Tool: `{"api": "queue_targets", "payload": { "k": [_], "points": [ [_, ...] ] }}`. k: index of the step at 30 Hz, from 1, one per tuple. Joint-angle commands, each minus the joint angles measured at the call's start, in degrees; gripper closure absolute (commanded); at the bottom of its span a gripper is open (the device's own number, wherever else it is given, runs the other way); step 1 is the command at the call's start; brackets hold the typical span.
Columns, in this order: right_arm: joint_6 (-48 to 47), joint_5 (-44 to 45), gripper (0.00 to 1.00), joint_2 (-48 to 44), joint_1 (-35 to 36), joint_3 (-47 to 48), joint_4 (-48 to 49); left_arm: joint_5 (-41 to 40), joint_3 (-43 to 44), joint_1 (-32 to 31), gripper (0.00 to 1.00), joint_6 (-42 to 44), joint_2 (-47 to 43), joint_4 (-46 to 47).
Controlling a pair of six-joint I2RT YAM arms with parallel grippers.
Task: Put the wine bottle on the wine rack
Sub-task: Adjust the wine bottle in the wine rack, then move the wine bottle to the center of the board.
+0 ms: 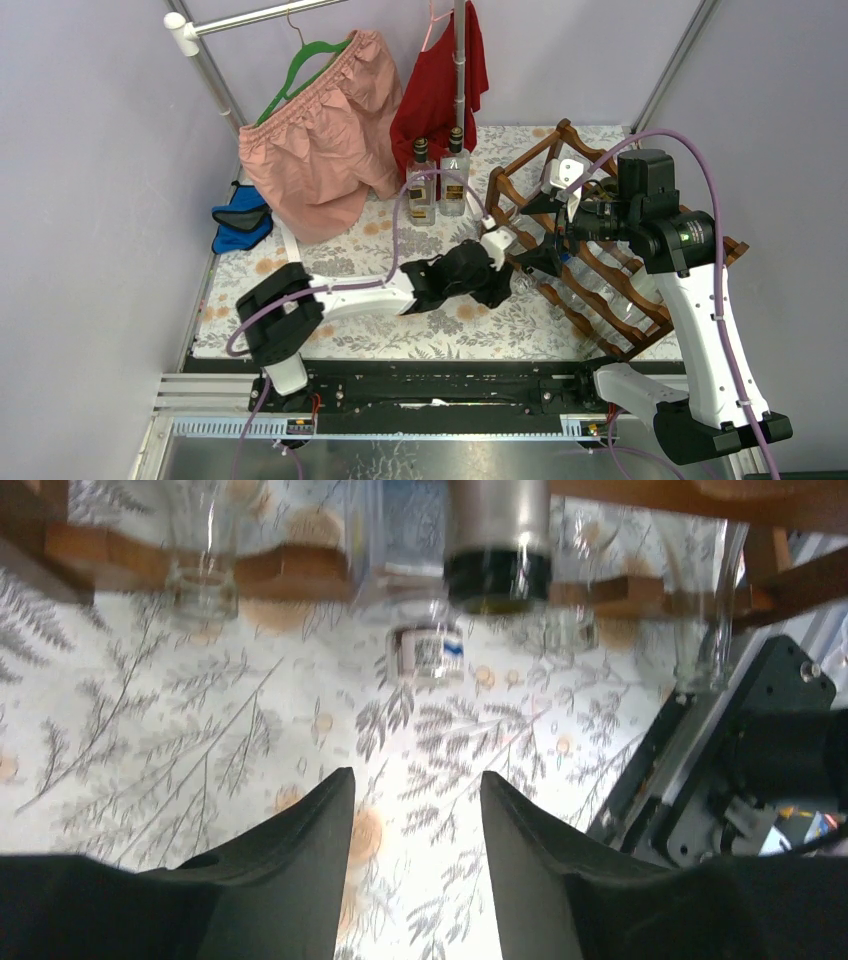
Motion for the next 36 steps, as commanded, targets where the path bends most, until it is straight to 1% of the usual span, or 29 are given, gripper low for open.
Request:
{"api": "queue_targets", "payload": {
  "k": [1,4,6,7,9,10,11,13,14,18,23,27,29,31,33,36],
  "points": [
    [-0.8,-2.1,0.0,-0.9,-0.5,-0.1,0.6,0.5,-6.8,0.4,0.43,-0.2,-8.2,4.0],
    [-1.0,-2.3,0.0,-1.0,-0.5,-0.3,0.5,0.1,-11.2,0.4,0.43,1.3,-14.5,3.0],
    [-1.0,-2.4,0.0,-1.0,-0.5,-0.5,0.7,-3.3,-12.6,0.4,0.43,3.8,-18.9,0.6],
    [-0.8,-2.4,0.0,-1.0,-0.5,-0.7,1.0,-5.5,-12.6,0.5,0.39,5.3,-21.0,-1.3],
    [-0.5,-2.4,0.0,-1.1,-0.5,-1.2,1.6,-9.0,-11.7,1.6,0.3,7.8,-24.4,-5.1],
    [-0.3,-2.6,0.0,-1.1,-0.6,-1.5,1.9,-10.1,-10.8,3.0,0.23,8.3,-25.6,-7.5],
    [0.0,-2.8,0.0,-1.2,-0.5,-1.9,2.4,-10.1,-9.5,5.1,0.21,8.4,-26.5,-10.7],
    [0.6,-3.1,0.0,-1.3,-0.5,-2.9,3.2,-8.0,-6.7,11.0,0.19,7.9,-27.6,-14.6],
    [0.9,-3.2,0.0,-1.4,-0.5,-3.4,3.6,-7.5,-5.3,13.5,0.16,7.4,-27.9,-16.1],
    [1.6,-3.5,0.0,-1.3,-0.5,-4.7,4.9,-7.3,-0.7,19.6,0.02,5.8,-28.9,-17.8],
    [2.3,-4.4,0.0,-1.0,-0.5,-5.3,5.9,-4.0,1.8,24.8,0.01,3.3,-27.9,-15.0],
    [2.8,-4.6,0.0,-0.9,-0.5,-5.8,6.8,-2.5,5.5,28.1,0.02,0.7,-23.5,-14.5],
    [3.0,-4.5,0.0,-0.9,-0.6,-6.0,7.0,-2.7,7.7,28.6,0.05,-0.5,-20.8,-14.3],
    [3.1,-4.4,0.0,-0.9,-0.5,-6.1,7.2,-4.7,10.2,28.5,0.1,-1.9,-18.1,-14.6],
    [3.1,-4.4,0.0,-0.9,-0.5,-6.2,7.3,-9.2,14.5,28.5,0.15,-3.7,-14.7,-18.3],
    [3.1,-4.5,0.0,-1.0,-0.5,-6.2,7.3,-13.8,19.6,28.6,0.16,-4.9,-10.8,-23.3]
  ]
}}
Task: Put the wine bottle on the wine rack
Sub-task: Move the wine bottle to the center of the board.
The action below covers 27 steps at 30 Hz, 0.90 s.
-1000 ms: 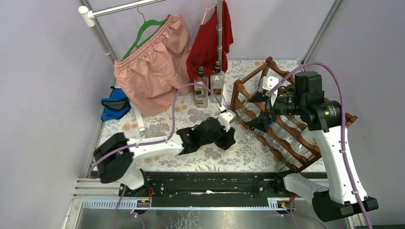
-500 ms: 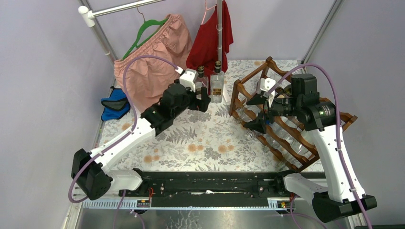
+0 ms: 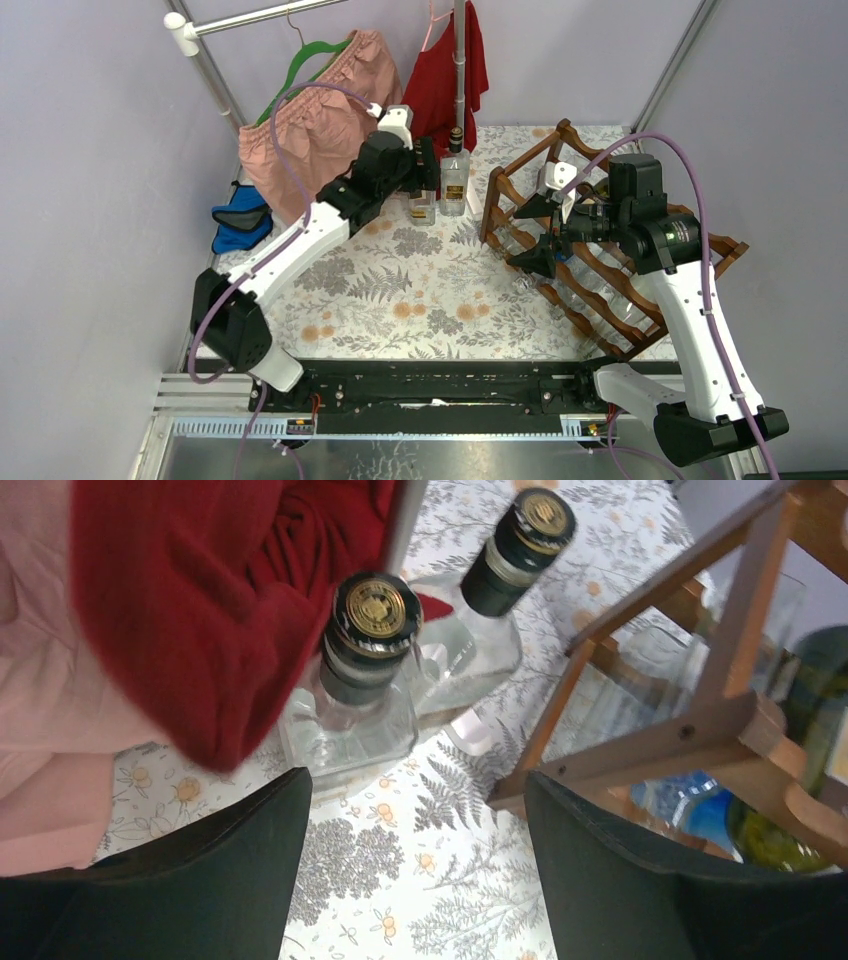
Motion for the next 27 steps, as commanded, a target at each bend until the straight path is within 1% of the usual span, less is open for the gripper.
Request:
{"api": "queue_targets", "payload": {
  "k": [1,4,9,15,17,19,23,25,27],
  "points": [
    [0.8,-1.7,0.0,-0.3,-0.4,-0.1,1.9,-8.4,7.4,0.1,0.17,-3.3,4.3,-6.0],
    [0.8,-1.9,0.0,-0.1,-0.4,-0.1,2.1,-10.8,9.2,0.1,0.18,-3.0,6.4,-6.3],
    [1.1,-2.3,0.0,-0.1,-0.4,-0.3,2.4,-13.0,16.3,0.1,0.29,-1.5,12.5,-10.1],
    [1.2,-2.0,0.0,-0.5,-0.4,-0.6,2.5,-16.0,22.7,0.1,0.3,0.5,18.6,-13.3],
    [1.2,-2.1,0.0,-0.5,-0.4,-0.7,2.5,-17.1,23.9,0.1,0.32,0.8,19.8,-13.8],
    [1.2,-2.2,0.0,-0.5,-0.4,-0.8,2.7,-18.0,25.1,0.1,0.39,1.2,20.8,-14.3],
    [1.3,-2.2,0.0,-0.7,-0.4,-1.0,2.8,-18.2,27.5,0.1,0.46,2.2,22.0,-15.1],
    [1.4,-2.1,0.0,-0.7,-0.5,-1.2,3.0,-17.3,28.0,0.1,0.57,2.8,22.0,-15.2],
    [1.4,-1.9,0.0,-0.8,-0.5,-1.2,3.0,-16.1,27.9,0.1,0.75,3.3,21.5,-15.6]
  ]
}}
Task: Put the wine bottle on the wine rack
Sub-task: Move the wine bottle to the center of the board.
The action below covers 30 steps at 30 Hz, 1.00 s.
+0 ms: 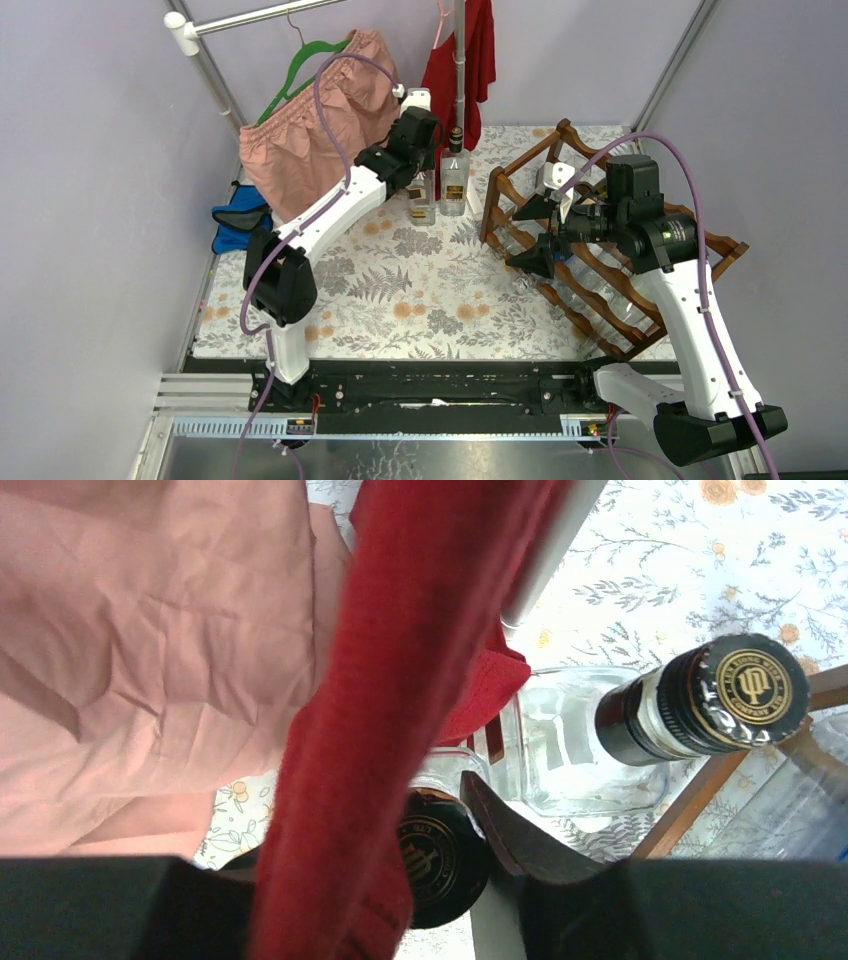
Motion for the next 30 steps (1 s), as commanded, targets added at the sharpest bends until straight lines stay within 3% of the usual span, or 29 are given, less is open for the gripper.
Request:
{"api": "queue_targets", "payload": {
  "k": [1,3,5,15,22,30],
  "points": [
    [0.6,-1.8,0.0,-0.9,-0.4,0.0,2.0,1.0,2.2,0.1,0.82,1.8,-0.9,-0.6],
    [0.7,-1.8,0.0,-1.0,-0.4,0.0,2.0,2.7,0.6,0.1,0.94,2.3,-3.1,-0.7],
    [0.7,-1.8,0.0,-1.1,-0.4,-0.1,2.0,4.7,-2.6,0.1,1.0,3.0,-6.6,-0.4],
    [0.0,-4.3,0.0,-0.4,-0.4,-1.9,3.1,25.2,-29.6,0.0,1.0,8.8,-33.3,8.4],
    [0.7,-10.2,0.0,1.4,1.6,-6.6,10.2,35.8,-37.8,0.0,1.0,1.1,-44.4,5.9],
    [1.2,-2.5,0.0,5.0,12.4,-7.7,13.4,39.0,-42.5,0.0,1.0,-2.5,-48.8,4.7]
  ]
}}
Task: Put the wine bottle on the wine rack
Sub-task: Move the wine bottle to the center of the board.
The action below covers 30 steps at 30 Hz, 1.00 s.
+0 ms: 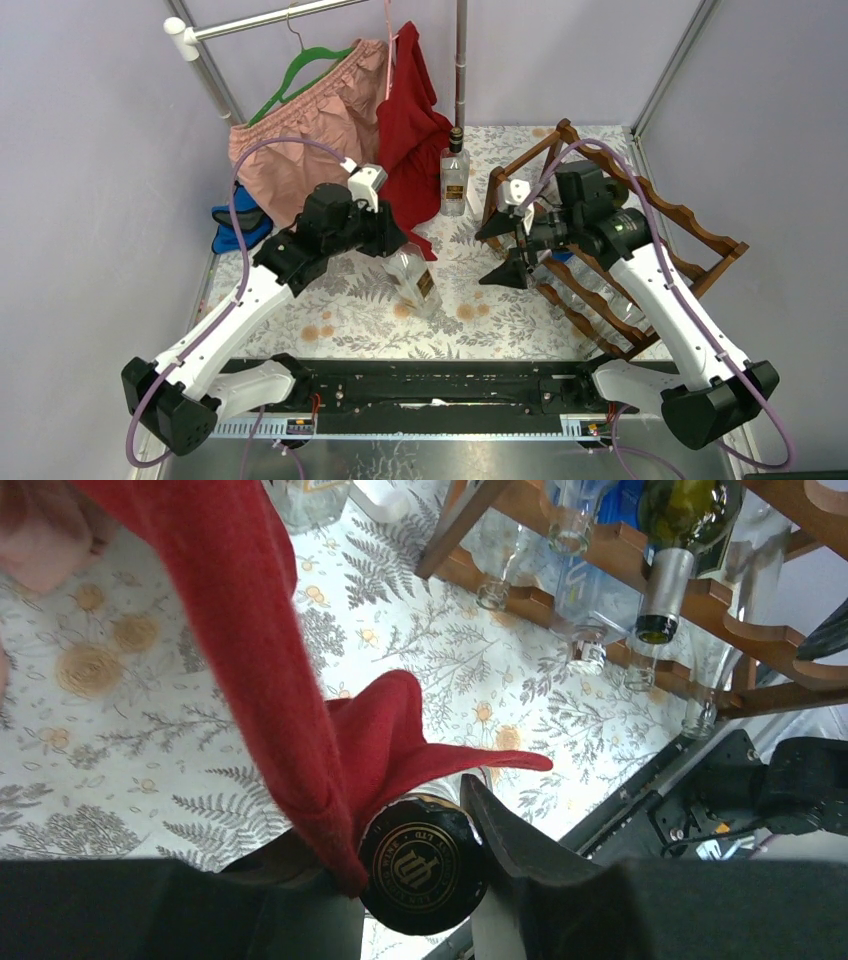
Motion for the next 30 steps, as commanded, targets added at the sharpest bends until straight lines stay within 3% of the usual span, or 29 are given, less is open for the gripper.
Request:
{"api": "queue_targets", "payload": {
  "k": [1,9,16,19,30],
  "points": [
    [1.8,1.4,0.0,1.0,3.4,-1.4,5.3,3.8,-0.3,0.0,1.0,-3.2,-2.3,4.7],
    [3.2,3.9,0.0,1.8,6.1,-4.6,8.5,-0.4,3.5,-0.4,1.0,-0.9,1.7,1.4],
    [3.1,4.1,0.0,0.8,6.1,-5.8,9.2,-17.8,7.2,-11.4,1.0,3.9,4.1,-3.0],
    [3.2,4.1,0.0,0.6,6.1,-6.3,9.2,-20.2,7.8,-13.2,0.99,4.6,5.0,-3.8],
    [3.0,4.1,0.0,-0.3,6.1,-7.0,9.0,-19.5,9.2,-15.9,0.5,4.0,7.3,-5.5]
  ]
}}
